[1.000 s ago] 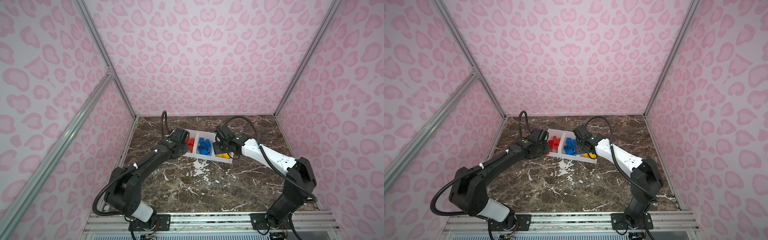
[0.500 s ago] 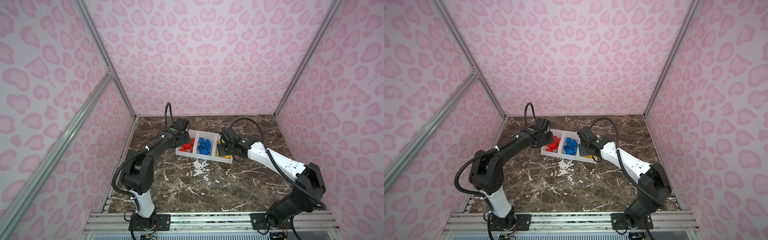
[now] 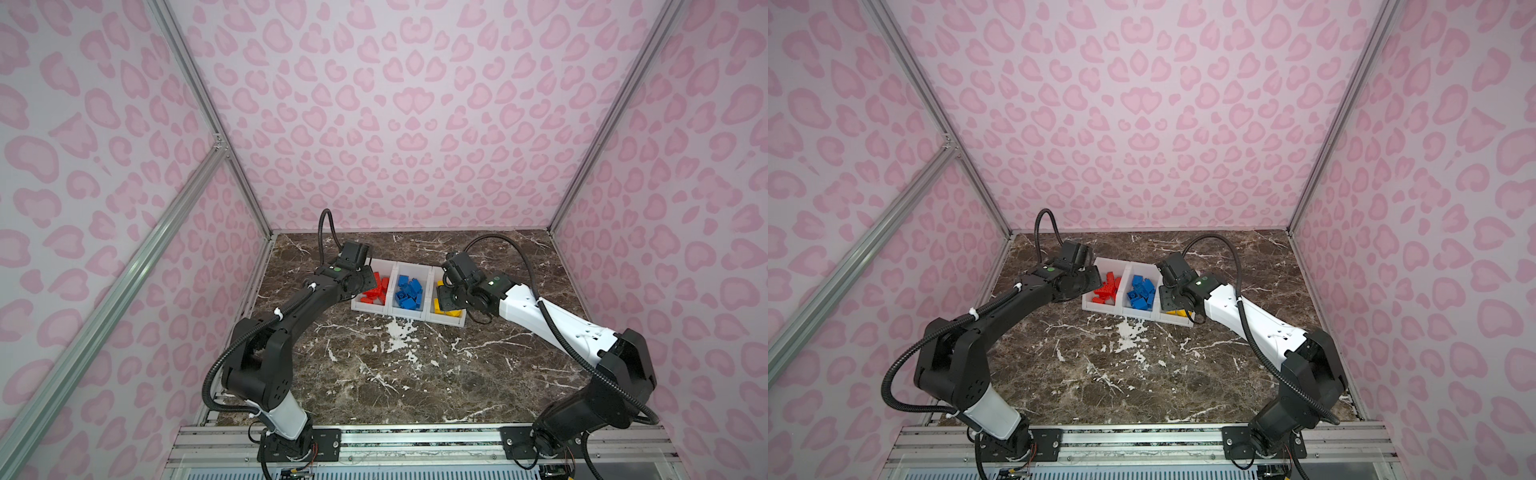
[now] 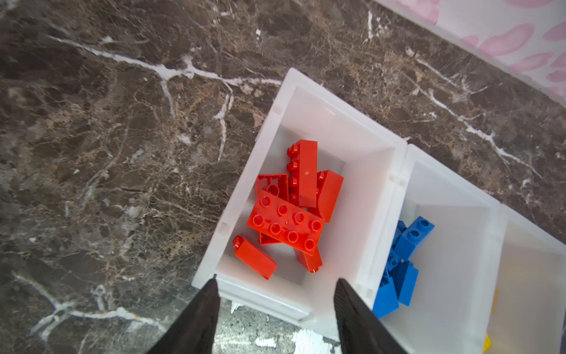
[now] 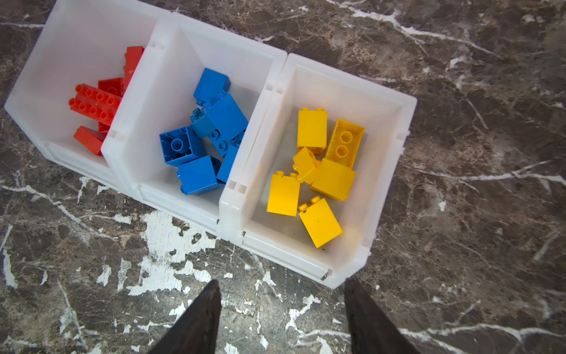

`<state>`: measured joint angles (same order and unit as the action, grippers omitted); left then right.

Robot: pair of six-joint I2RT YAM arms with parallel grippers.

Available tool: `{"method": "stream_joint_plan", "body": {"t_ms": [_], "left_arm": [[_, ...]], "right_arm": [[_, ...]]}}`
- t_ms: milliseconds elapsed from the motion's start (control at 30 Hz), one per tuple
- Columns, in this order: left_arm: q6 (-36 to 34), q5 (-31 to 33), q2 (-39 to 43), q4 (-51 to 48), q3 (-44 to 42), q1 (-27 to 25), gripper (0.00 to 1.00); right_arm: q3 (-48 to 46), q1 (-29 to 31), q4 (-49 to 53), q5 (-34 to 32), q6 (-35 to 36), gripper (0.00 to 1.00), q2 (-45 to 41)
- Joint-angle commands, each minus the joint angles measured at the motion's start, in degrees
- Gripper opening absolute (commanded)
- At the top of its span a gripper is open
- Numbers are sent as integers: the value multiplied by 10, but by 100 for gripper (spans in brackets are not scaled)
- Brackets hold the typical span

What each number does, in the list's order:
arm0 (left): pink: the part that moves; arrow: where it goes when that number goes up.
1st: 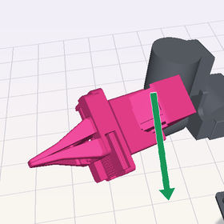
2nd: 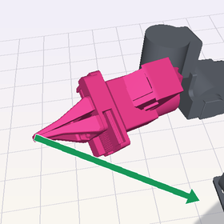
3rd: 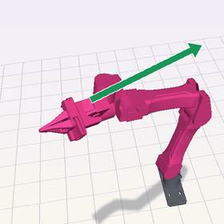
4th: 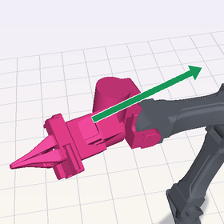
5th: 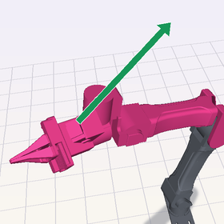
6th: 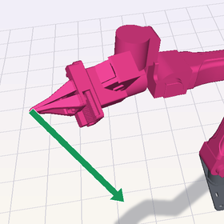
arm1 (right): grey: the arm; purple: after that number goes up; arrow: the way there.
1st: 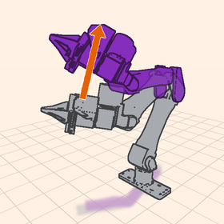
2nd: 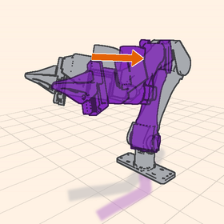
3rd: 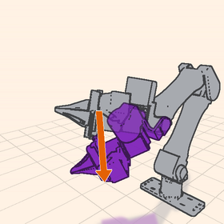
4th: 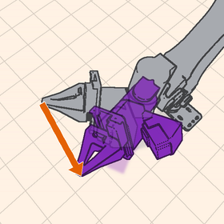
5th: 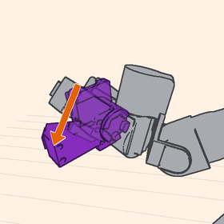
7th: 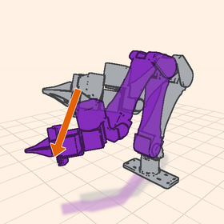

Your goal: Sort the legos into containers by color

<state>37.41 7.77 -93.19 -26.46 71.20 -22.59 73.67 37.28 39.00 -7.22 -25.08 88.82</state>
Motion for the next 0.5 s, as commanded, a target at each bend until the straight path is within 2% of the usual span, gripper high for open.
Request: {"method": "stream_joint_plan", "body": {"t_ms": [0,167,267,333,467], "left_arm": [[-19,39,47,53,-32,10,63],[-62,96,156,128,-109,45,66],[-115,159,222,208,-177,68,69],[-151,225,252,261,-221,85,73],[-236,282,271,401,-326,131,83]], "right_arm": [[-10,-13,3,-16,3,65,-12],[-43,-75,-22,-26,12,65,-65],[-79,-127,-61,-39,18,65,-112],[-117,-163,-105,-47,24,65,-146],[-235,-232,-233,-72,19,67,-208]]}}
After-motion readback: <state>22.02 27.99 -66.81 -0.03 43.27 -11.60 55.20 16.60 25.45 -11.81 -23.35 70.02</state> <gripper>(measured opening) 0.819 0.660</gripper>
